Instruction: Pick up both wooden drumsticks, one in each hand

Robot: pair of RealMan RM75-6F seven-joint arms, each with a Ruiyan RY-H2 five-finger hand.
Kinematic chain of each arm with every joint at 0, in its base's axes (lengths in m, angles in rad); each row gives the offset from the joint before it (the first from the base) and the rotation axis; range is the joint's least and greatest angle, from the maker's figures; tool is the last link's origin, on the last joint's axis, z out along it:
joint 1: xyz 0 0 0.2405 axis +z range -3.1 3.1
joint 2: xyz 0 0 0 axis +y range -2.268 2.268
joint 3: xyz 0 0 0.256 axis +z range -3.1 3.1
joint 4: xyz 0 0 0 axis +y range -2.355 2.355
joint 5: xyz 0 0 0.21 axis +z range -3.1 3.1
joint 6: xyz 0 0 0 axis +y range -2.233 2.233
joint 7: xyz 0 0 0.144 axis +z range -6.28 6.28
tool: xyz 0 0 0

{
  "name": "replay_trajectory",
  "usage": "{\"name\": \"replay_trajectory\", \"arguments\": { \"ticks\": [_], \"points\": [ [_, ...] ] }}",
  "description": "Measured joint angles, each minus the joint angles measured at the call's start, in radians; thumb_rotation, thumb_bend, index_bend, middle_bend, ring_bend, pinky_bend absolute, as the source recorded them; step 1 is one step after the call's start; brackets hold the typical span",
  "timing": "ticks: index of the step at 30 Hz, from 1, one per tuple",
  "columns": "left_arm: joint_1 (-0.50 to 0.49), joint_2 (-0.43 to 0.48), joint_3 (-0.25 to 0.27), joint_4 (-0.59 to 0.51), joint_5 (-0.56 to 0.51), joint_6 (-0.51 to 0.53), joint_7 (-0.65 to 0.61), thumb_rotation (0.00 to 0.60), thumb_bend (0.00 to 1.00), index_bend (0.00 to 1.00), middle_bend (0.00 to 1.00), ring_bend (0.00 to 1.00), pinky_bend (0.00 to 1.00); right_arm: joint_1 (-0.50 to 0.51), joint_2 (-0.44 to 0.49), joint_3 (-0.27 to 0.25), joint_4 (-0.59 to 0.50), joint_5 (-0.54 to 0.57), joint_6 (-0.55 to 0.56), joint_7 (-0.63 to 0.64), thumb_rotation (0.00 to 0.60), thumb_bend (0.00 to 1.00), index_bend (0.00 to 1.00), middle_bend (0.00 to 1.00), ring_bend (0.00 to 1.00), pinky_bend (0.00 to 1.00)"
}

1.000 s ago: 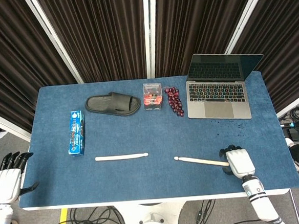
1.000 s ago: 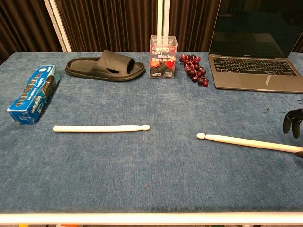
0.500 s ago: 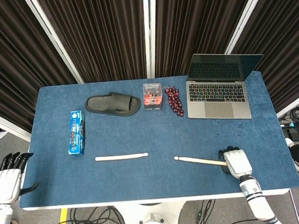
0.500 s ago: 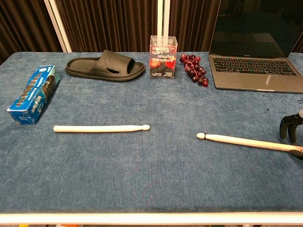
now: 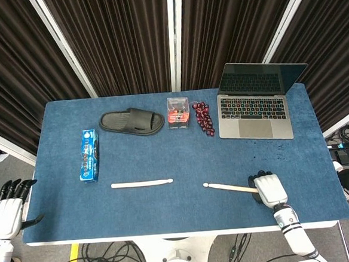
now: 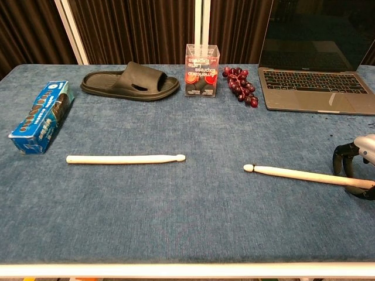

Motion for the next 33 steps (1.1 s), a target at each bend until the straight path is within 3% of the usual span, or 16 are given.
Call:
{"name": "replay_trajectory", "arguments": {
  "ticks": [9,17,21,25,27,30,33],
  "points": [
    [-0.003,-0.005,-0.001,0.014,0.006,-0.001,-0.008,0.600,0.00,0.16,0.16,0.08,0.09,0.003,-0.006,-0.001,0.009,0.000,0.005,-0.002,0.600,0.40,0.54,0.56,0.32,0.38],
    [-0.064,-0.003,-0.021,0.015,0.037,-0.045,-0.059,0.600,0.00,0.18,0.16,0.08,0.12,0.020,0.040,0.007,-0.022,-0.022,0.001,0.023,0.600,0.69,0.59,0.59,0.35,0.41],
    [-0.129,-0.006,-0.045,-0.001,0.054,-0.096,-0.079,0.600,0.02,0.24,0.21,0.18,0.30,0.031,0.120,0.027,-0.084,-0.046,0.013,0.069,0.600,0.74,0.59,0.59,0.36,0.41],
    [-0.203,-0.032,-0.076,-0.031,0.055,-0.167,-0.051,0.600,0.09,0.32,0.30,0.41,0.60,0.040,0.219,0.068,-0.163,-0.067,0.048,0.123,0.600,0.75,0.59,0.58,0.35,0.41],
    [-0.232,-0.047,-0.087,-0.044,0.043,-0.209,-0.018,0.600,0.11,0.35,0.33,0.50,0.70,0.045,0.270,0.098,-0.203,-0.071,0.066,0.148,0.600,0.75,0.59,0.58,0.35,0.41],
    [-0.281,-0.085,-0.105,-0.058,0.004,-0.276,0.069,0.600,0.14,0.39,0.40,0.63,0.79,0.053,0.333,0.137,-0.251,-0.073,0.091,0.171,0.600,0.75,0.59,0.58,0.35,0.41],
    [-0.325,-0.142,-0.124,-0.063,-0.062,-0.334,0.179,0.600,0.15,0.39,0.42,0.68,0.81,0.055,0.376,0.163,-0.289,-0.072,0.121,0.177,0.600,0.75,0.59,0.57,0.35,0.41]
  ]
}}
